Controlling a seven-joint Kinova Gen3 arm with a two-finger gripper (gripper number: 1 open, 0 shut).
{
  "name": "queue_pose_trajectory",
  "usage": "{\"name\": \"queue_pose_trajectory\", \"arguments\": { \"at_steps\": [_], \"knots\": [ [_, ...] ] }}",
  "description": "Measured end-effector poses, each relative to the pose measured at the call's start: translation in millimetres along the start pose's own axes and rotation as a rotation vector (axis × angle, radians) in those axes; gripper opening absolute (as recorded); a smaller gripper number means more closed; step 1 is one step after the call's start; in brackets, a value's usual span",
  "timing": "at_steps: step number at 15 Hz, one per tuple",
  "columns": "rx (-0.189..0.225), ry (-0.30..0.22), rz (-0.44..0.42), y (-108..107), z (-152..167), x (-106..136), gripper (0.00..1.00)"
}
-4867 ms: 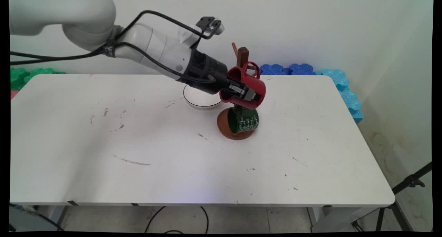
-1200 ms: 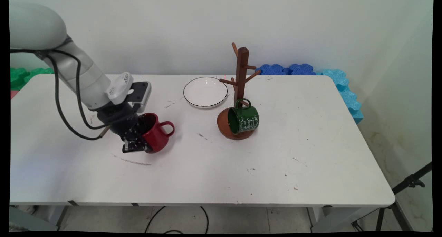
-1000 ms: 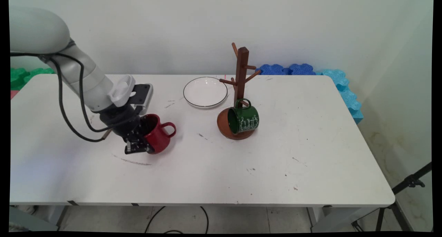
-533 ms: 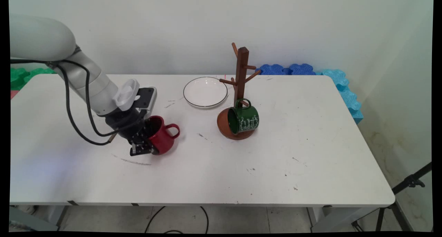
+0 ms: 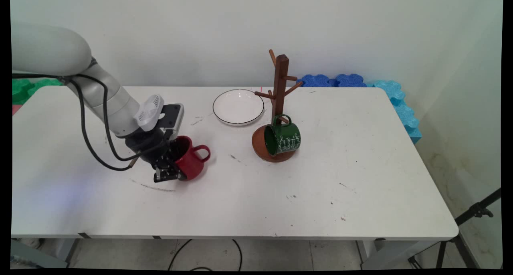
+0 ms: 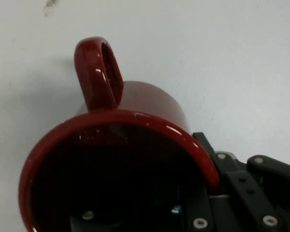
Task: Place the picked object on the table
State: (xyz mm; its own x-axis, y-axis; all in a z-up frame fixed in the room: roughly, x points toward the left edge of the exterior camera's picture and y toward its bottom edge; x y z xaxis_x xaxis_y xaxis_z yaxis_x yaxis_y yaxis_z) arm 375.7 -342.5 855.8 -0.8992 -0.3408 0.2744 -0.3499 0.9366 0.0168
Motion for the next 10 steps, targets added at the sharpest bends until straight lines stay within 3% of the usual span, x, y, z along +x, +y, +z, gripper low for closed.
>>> {"name": "queue_pose_trajectory", "arguments": {
  "at_steps": [10],
  "knots": [
    [-0.004, 0.01, -0.014, -1.6, 7.6, -2.0, 0.0]
  ]
}}
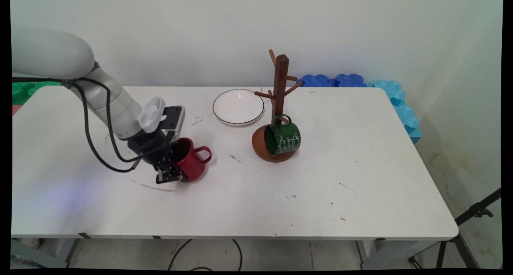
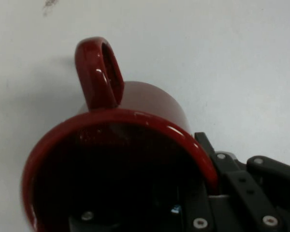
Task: Place the picked object on the table
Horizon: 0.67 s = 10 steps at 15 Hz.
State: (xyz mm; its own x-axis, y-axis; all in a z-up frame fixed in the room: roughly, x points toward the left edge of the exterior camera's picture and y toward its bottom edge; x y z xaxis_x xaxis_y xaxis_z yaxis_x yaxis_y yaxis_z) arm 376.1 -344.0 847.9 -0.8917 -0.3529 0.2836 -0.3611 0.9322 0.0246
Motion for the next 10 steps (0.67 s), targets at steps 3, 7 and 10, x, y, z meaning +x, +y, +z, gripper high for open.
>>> {"name": "queue_pose_trajectory", "arguments": {
  "at_steps": [3, 7, 10],
  "knots": [
    [0.0, 0.006, -0.003, -0.5, 1.1, -0.1, 1.0],
    [-0.003, 0.02, -0.016, -0.6, 1.1, 1.0, 1.0],
    [-0.008, 0.04, -0.037, -1.0, -4.3, 3.7, 1.0]
  ]
}}
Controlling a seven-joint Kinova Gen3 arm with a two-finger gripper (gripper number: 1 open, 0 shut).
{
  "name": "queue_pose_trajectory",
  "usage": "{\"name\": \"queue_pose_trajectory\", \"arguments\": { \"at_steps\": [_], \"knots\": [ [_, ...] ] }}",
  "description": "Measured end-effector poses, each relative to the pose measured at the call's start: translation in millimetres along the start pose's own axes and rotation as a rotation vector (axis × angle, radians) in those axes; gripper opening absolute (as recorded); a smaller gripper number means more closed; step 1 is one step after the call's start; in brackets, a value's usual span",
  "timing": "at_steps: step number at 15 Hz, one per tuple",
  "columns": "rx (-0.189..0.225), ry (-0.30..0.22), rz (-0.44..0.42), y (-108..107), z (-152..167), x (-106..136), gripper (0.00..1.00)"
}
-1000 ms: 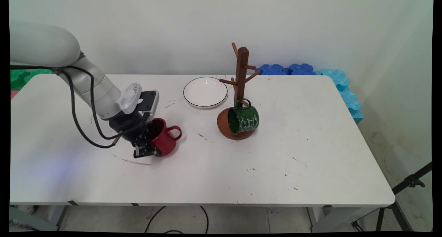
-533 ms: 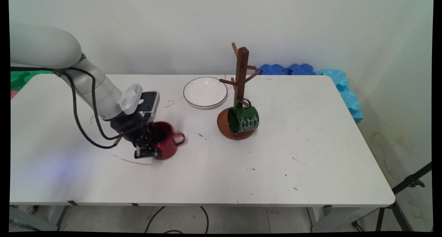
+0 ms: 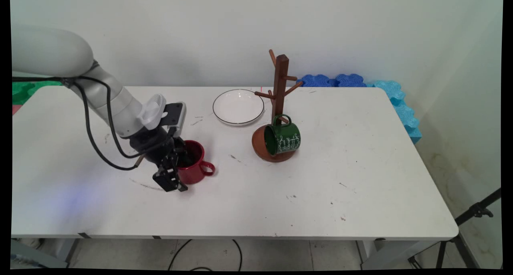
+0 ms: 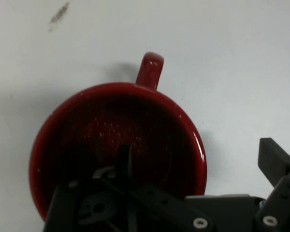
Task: Place the picked object on the table
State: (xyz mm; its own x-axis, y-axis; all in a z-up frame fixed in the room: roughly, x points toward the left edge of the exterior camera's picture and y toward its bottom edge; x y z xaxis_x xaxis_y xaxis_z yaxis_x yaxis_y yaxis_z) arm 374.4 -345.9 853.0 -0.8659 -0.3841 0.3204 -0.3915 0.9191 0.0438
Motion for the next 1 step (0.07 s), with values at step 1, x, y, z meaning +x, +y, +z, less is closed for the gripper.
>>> {"name": "queue_pose_trajectory", "arguments": {
  "at_steps": [1],
  "knots": [
    [-0.004, 0.01, -0.013, -0.1, -4.1, 1.4, 1.0]
  ]
}}
